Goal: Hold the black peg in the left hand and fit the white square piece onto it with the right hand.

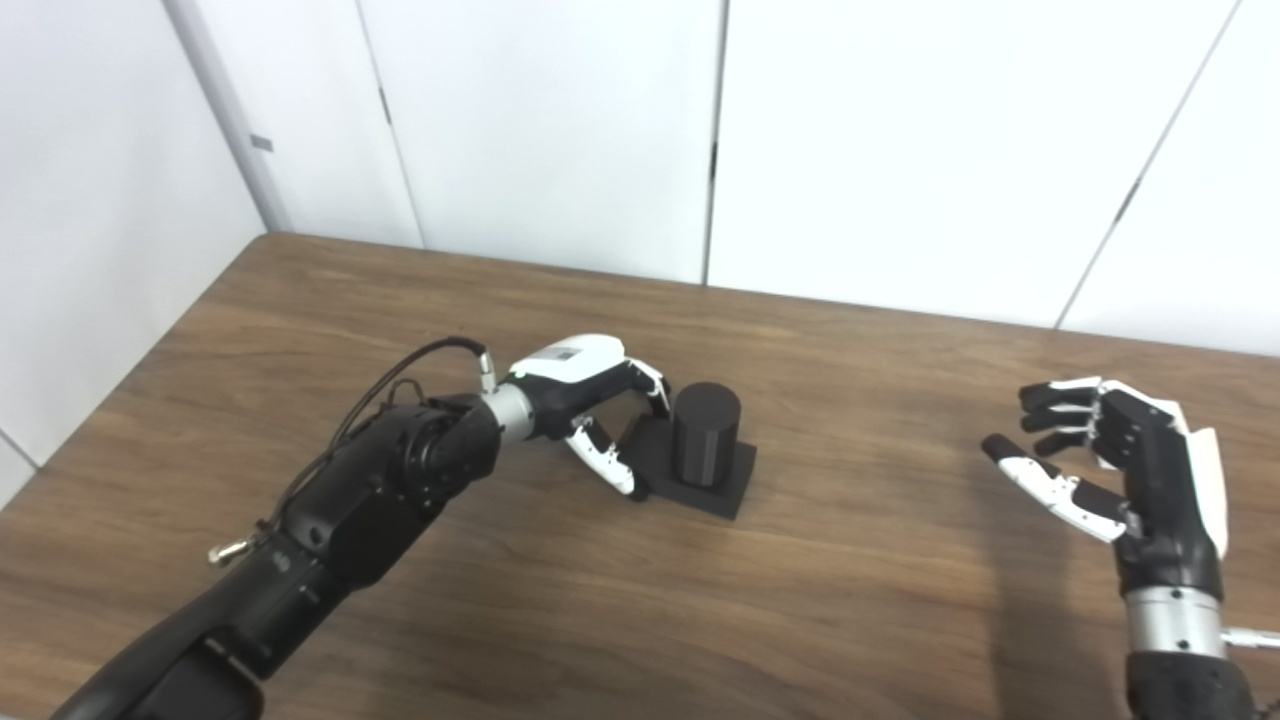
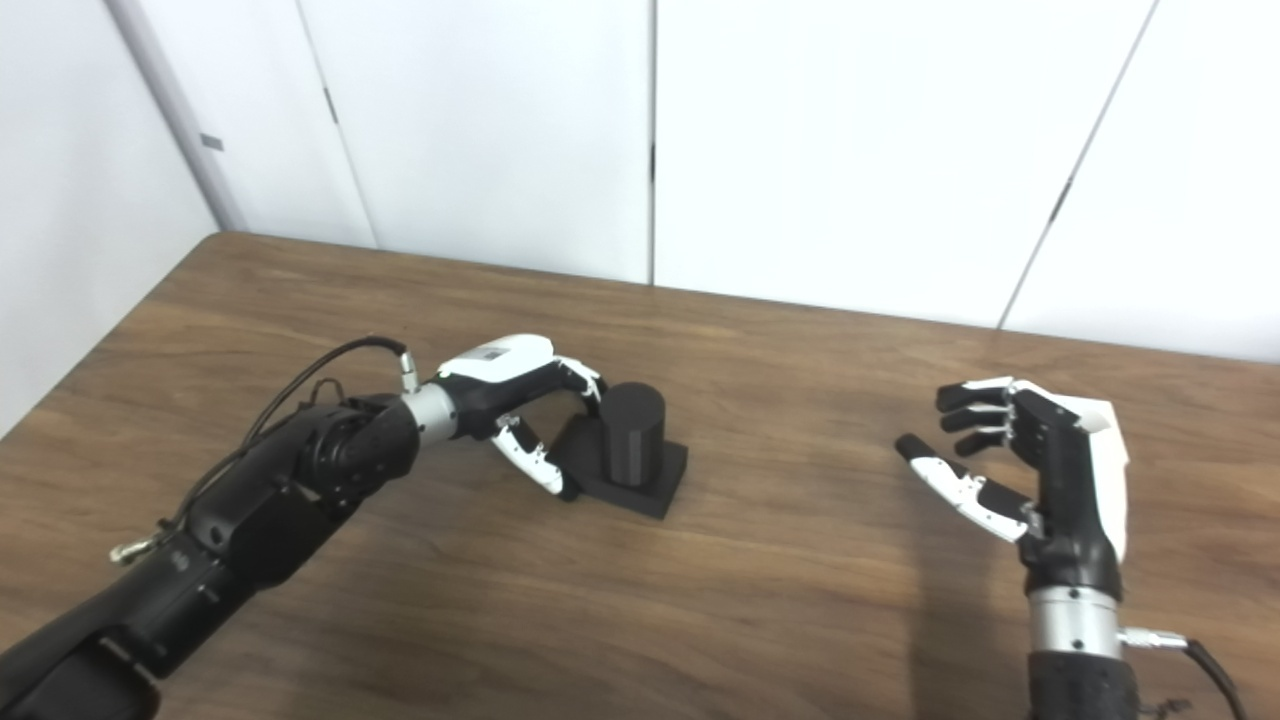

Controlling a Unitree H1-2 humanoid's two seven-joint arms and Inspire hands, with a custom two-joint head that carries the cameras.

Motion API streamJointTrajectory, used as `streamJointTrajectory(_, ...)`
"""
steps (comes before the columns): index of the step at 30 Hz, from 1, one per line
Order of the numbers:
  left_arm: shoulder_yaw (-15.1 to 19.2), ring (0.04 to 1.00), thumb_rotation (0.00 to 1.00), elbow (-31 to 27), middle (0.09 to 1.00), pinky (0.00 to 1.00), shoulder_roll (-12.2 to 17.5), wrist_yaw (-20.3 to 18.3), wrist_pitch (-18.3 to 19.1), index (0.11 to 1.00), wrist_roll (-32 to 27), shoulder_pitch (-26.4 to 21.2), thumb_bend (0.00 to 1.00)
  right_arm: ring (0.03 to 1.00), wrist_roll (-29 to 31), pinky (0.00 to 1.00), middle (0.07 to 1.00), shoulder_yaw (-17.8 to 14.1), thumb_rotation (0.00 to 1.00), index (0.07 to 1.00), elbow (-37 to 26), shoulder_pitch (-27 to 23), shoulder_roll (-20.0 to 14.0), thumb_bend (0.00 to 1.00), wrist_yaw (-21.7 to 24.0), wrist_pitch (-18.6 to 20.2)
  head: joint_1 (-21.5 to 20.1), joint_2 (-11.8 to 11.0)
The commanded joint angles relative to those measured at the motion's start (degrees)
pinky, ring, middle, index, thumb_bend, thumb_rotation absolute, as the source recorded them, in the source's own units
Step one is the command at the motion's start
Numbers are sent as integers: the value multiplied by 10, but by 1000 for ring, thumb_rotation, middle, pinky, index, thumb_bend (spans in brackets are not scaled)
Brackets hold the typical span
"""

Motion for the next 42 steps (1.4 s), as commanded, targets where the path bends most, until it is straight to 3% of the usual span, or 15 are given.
streamJointTrajectory(1,-48,920,64,9,855,830,-29,-69,-17,489,-12,34,524,536,-1,425,614,-2,130,490,-24,-16,1,495,-8,-14,-7,1)
streamJointTrajectory(7,-55,926,64,5,854,838,-27,-72,-17,490,-12,36,524,543,-10,427,620,-2,134,490,-40,-15,3,496,-7,1,-54,1)
streamJointTrajectory(11,-54,935,64,9,851,851,-20,-73,-27,490,-19,39,524,527,-14,420,609,-3,136,491,-68,-24,-8,496,6,23,-136,-15)
streamJointTrajectory(15,-42,934,59,24,851,850,-11,-64,-56,490,-33,45,524,537,-49,415,609,-3,143,492,-73,-63,-54,499,27,38,-212,-42)
streamJointTrajectory(20,-29,931,57,51,859,851,-3,-56,-96,490,-44,49,523,605,-94,459,661,4,151,496,-67,-107,-124,500,67,71,-270,-68)
streamJointTrajectory(29,-16,914,51,70,863,820,3,-43,-135,490,-45,53,521,664,-168,507,740,22,154,498,-42,-165,-242,503,155,137,-311,-90)
streamJointTrajectory(30,-15,914,51,70,860,821,3,-43,-137,490,-44,54,521,682,-173,518,759,26,194,636,-34,-169,-257,573,165,138,-311,-90)
streamJointTrajectory(33,-13,913,50,68,858,821,5,-43,-142,490,-46,56,521,727,-188,567,790,36,224,737,-12,-183,-294,634,196,150,-310,-89)
streamJointTrajectory(42,-14,912,50,61,858,817,12,-44,-147,490,-40,60,520,760,-204,621,811,55,269,763,66,-224,-341,658,217,135,-319,-91)
